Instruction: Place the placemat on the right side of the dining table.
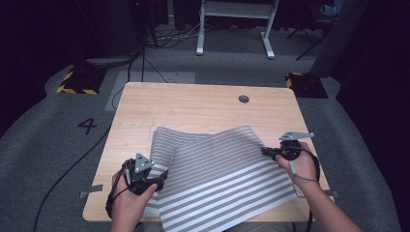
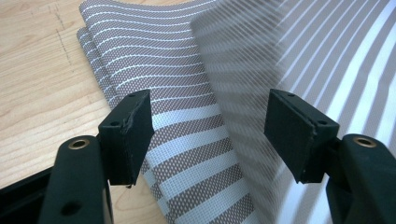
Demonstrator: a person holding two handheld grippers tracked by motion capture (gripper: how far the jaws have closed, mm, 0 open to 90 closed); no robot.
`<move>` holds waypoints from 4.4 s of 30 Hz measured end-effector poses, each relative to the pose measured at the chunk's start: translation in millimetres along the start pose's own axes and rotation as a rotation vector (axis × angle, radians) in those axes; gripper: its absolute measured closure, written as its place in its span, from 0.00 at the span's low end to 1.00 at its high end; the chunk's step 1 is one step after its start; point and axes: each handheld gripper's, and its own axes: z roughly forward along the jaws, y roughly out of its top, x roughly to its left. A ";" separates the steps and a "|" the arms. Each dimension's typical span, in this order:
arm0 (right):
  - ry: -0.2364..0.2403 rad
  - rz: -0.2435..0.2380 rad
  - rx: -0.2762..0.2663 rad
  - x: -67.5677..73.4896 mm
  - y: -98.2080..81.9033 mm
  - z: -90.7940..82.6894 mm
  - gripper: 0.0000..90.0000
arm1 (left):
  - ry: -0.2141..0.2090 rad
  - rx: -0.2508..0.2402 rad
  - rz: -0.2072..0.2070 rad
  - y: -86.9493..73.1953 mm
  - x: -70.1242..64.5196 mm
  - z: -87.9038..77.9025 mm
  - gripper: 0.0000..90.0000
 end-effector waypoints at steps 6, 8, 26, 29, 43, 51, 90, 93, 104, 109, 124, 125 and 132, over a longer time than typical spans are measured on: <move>-0.143 0.180 -0.076 -45.9 -20.7 -27.2 0.99 | -0.018 0.022 0.034 5.5 -4.6 8.7 0.36; -0.227 0.237 -0.098 -56.8 -32.1 -34.2 0.99 | -0.026 0.025 0.040 7.5 -7.0 11.6 0.36; -0.208 -0.170 0.024 -30.0 -35.4 -45.2 0.42 | -0.048 0.046 0.084 11.9 -18.7 20.2 0.36; -0.062 -0.228 0.071 -4.1 -32.9 -34.7 0.41 | -0.054 0.045 0.082 10.2 -19.1 19.6 0.36; 0.209 -0.466 0.259 64.1 -20.7 33.9 0.28 | -0.046 0.057 0.074 -0.4 -19.8 13.5 0.36; 0.239 -0.534 0.348 80.2 -20.9 58.8 0.21 | -0.043 0.063 0.073 -3.5 -21.6 11.5 0.36; -0.067 -0.184 0.294 63.7 25.4 45.2 0.99 | -0.064 0.047 0.083 0.9 -23.2 15.1 0.36; -0.098 -0.128 0.256 56.9 34.7 39.5 0.99 | -0.062 0.047 0.090 1.9 -23.1 15.3 0.36; -0.195 0.046 0.213 16.3 54.4 59.9 0.99 | -0.070 0.047 0.098 4.2 -23.2 18.1 0.36; -0.261 0.084 0.197 0.0 57.9 76.6 0.97 | -0.067 0.046 0.094 3.4 -23.1 17.7 0.36; -0.171 -0.010 0.087 -15.3 23.6 -0.6 0.44 | -0.079 0.058 0.103 2.6 -28.3 20.3 0.36; -0.167 -0.021 0.101 -15.0 14.9 -8.5 0.44 | -0.080 0.061 0.107 3.2 -29.7 21.3 0.36; -0.118 -0.094 0.184 -8.2 -54.7 -46.3 0.44 | -0.090 0.073 0.122 5.4 -35.6 27.9 0.36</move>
